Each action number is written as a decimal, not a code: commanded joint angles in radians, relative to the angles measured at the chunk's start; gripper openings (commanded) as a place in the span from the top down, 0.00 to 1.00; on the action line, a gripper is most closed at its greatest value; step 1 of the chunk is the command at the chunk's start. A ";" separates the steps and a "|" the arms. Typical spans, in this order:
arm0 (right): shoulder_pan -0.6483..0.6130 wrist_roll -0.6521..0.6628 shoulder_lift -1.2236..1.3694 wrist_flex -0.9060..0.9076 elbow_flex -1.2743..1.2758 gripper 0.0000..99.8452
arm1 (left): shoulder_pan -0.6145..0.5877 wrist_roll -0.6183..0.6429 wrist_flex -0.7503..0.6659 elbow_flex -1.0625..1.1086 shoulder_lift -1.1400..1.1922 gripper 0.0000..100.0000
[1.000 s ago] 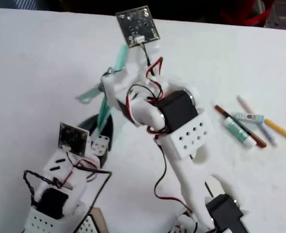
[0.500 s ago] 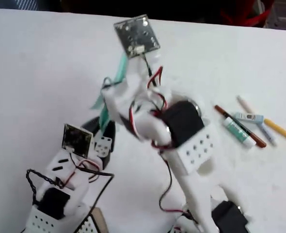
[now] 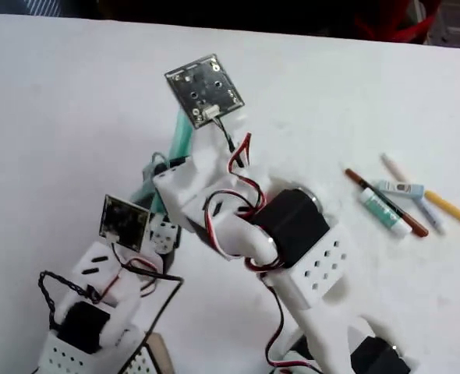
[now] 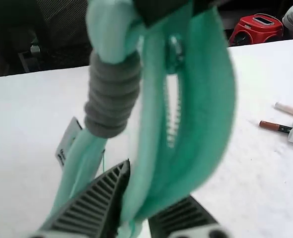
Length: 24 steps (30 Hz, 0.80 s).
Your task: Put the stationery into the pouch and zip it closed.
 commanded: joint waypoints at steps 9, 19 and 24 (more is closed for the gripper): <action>0.119 0.408 -0.002 -0.038 -0.038 0.98 | -0.013 -0.044 0.290 -0.354 -0.007 0.70; 0.101 0.884 -0.012 0.031 -0.044 0.98 | -0.248 -0.334 0.348 -0.773 0.004 0.71; 0.076 1.134 -0.015 0.104 -0.046 0.98 | -0.352 -0.454 0.264 -0.807 0.082 0.71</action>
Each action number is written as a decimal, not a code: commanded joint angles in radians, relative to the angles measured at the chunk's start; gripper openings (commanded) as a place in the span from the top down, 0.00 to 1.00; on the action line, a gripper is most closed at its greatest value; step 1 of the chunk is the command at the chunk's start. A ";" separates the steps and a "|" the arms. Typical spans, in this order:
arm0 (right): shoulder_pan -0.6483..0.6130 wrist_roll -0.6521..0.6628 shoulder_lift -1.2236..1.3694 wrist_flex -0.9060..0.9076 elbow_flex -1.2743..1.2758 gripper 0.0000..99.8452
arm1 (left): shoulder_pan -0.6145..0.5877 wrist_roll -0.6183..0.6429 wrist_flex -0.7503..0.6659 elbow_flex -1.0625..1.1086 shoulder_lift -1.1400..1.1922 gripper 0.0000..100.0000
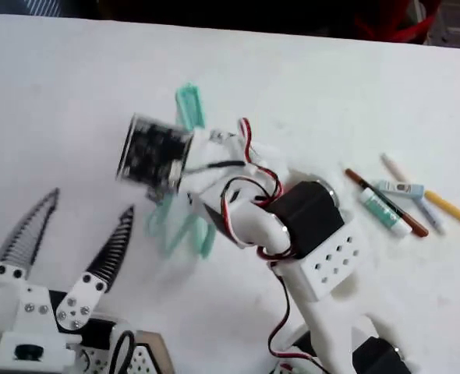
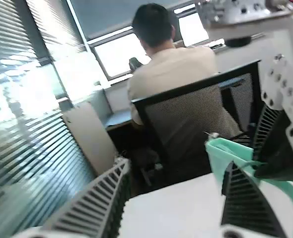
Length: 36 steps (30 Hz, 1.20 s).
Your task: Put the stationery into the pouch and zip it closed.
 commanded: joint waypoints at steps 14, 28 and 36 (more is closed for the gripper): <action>-0.113 0.540 -0.216 0.188 -0.025 0.98 | -0.125 -0.040 -0.339 0.006 0.526 0.71; -0.079 0.646 -0.242 0.185 0.021 0.98 | -0.079 -0.390 -0.020 -0.232 0.455 0.70; -0.074 0.655 -0.249 0.183 0.092 0.98 | 0.117 -0.483 0.348 -0.379 0.444 0.70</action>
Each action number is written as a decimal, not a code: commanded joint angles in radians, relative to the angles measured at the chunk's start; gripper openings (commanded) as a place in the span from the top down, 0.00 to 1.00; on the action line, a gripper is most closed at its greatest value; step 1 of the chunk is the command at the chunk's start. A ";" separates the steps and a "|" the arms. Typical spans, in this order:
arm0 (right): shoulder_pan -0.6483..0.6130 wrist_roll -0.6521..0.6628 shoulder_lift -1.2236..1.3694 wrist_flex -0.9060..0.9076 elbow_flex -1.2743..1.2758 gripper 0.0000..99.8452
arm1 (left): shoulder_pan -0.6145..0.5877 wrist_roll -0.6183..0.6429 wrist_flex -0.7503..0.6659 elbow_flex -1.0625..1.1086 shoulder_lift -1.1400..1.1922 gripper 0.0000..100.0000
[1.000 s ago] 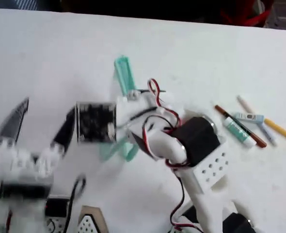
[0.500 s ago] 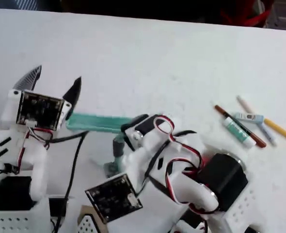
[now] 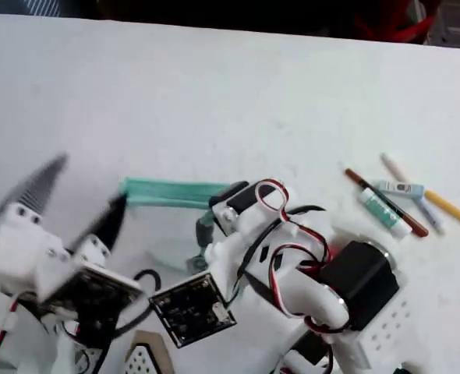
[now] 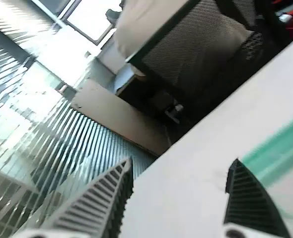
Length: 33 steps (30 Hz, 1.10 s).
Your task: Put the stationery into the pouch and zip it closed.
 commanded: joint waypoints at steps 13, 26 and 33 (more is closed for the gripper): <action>-0.145 0.011 -0.283 0.015 0.149 0.98 | 0.223 0.057 0.140 0.068 -0.002 0.68; -0.240 0.083 -0.475 -0.022 0.316 0.98 | 0.406 -0.080 0.149 0.186 -0.002 0.67; -0.242 0.087 -0.475 -0.027 0.315 0.98 | 0.447 -0.084 0.098 0.244 -0.008 0.67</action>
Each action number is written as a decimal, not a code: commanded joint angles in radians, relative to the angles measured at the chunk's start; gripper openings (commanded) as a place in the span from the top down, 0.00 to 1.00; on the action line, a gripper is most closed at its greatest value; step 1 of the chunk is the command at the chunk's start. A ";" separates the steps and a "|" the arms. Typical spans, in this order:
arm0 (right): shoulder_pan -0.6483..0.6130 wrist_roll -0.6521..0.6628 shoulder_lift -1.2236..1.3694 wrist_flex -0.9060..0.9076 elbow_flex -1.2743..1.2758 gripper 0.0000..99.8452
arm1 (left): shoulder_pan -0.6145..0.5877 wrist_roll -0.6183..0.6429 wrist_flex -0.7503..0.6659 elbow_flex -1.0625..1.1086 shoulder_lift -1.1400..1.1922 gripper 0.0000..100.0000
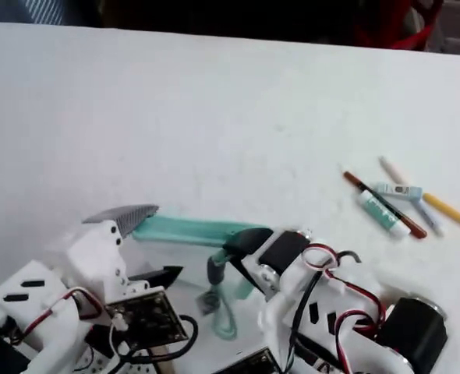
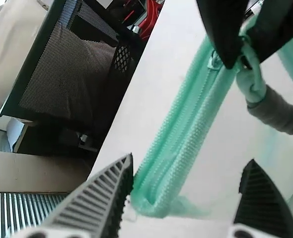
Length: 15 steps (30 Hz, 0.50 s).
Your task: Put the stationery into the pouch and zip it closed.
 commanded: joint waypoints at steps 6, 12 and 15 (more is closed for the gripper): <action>-0.084 0.043 -0.033 0.008 -0.003 0.98 | 0.067 -0.005 -0.074 0.032 0.008 0.67; -0.168 0.040 -0.033 0.033 -0.017 0.98 | -0.007 -0.021 -0.109 0.049 0.010 0.67; -0.170 0.041 -0.033 0.031 -0.020 0.98 | 0.053 -0.081 -0.069 0.107 0.010 0.67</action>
